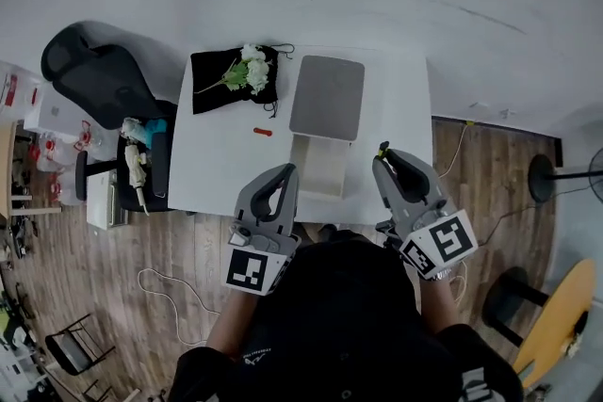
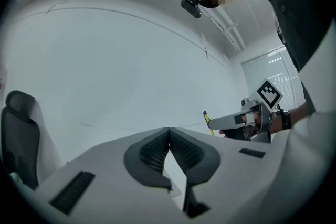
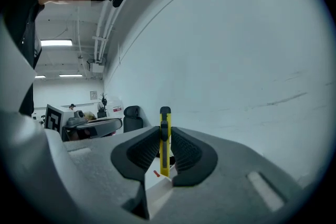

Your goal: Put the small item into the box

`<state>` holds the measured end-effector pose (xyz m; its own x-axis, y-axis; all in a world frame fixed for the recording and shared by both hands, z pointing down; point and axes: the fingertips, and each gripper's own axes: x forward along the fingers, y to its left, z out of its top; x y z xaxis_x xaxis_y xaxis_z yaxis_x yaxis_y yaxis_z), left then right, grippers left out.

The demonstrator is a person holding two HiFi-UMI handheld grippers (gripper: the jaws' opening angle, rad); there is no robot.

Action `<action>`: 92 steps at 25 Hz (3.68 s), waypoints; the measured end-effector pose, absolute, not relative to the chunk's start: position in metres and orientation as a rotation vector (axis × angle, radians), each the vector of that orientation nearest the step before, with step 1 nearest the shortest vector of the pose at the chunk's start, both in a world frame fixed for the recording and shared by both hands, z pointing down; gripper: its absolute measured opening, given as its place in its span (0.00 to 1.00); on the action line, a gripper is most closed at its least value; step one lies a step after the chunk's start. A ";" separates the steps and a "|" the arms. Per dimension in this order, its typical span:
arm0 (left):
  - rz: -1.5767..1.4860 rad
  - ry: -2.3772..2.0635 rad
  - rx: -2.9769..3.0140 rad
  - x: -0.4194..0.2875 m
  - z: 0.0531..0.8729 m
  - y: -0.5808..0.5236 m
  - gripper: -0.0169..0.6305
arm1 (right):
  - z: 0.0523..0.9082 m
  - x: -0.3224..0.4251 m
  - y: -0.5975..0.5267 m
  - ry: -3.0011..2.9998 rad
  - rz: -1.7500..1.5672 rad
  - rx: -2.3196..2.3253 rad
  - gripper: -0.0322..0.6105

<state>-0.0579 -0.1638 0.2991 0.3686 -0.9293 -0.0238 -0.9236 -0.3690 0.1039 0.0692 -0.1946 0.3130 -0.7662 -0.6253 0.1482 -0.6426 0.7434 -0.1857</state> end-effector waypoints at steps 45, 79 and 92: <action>-0.066 -1.354 2.610 -0.134 0.343 -0.208 0.03 | 0.599 -0.044 -0.224 -2.046 0.884 0.878 0.16; -0.012 -1.680 2.401 -0.177 0.362 -0.183 0.03 | 0.711 -0.056 -0.210 -1.783 0.838 0.607 0.17; -0.031 -1.629 2.432 -0.155 0.361 -0.185 0.03 | 0.693 -0.047 -0.220 -1.864 0.848 0.680 0.06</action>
<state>-0.1548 -0.1853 0.3614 0.3878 -0.9162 0.1008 -0.9117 -0.3652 0.1883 -0.0469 -0.2202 0.6928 -0.3995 -0.0957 0.9117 -0.7502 0.6057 -0.2652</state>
